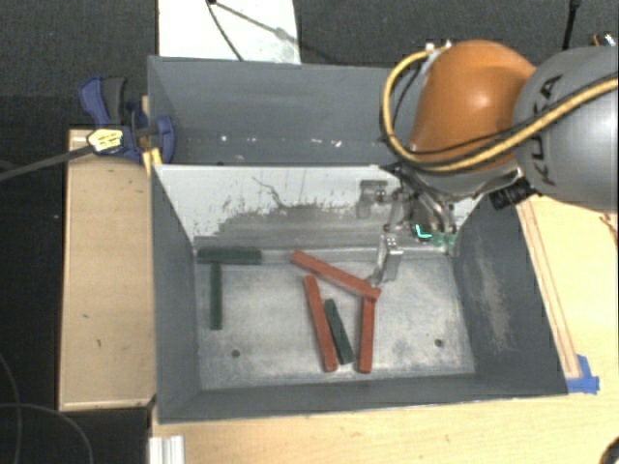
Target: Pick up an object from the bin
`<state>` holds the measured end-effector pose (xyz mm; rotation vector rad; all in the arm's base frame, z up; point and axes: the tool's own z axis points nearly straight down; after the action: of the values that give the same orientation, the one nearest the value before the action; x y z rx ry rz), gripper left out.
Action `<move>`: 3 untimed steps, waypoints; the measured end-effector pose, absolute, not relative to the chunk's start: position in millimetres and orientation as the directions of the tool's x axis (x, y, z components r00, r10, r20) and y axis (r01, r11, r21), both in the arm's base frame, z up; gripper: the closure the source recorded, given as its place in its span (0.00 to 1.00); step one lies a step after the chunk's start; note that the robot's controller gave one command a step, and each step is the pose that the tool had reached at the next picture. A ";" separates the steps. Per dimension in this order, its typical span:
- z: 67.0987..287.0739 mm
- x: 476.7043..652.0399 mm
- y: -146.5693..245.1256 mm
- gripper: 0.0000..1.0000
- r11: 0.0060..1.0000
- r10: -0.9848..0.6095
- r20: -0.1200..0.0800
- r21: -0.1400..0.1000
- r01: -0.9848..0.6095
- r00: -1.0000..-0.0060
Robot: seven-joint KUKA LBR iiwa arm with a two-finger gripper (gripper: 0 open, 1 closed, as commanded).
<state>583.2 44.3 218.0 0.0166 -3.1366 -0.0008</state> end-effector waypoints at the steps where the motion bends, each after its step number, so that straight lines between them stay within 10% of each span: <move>1: 82.3 575.0 14.8 0.00 0.995 0.100 0.005 0.000 0.100 -0.995; 2: 69.9 590.6 28.2 0.00 0.997 0.075 -0.006 0.001 0.075 -0.997; 3: 70.6 590.3 27.7 1.00 0.997 0.078 -0.005 0.002 0.078 -0.997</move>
Offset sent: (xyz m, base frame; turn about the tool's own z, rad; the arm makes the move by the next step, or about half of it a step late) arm -0.0067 -0.0289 -0.1316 0.1135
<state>590.3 27.7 70.6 -0.1222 -3.1447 -0.0023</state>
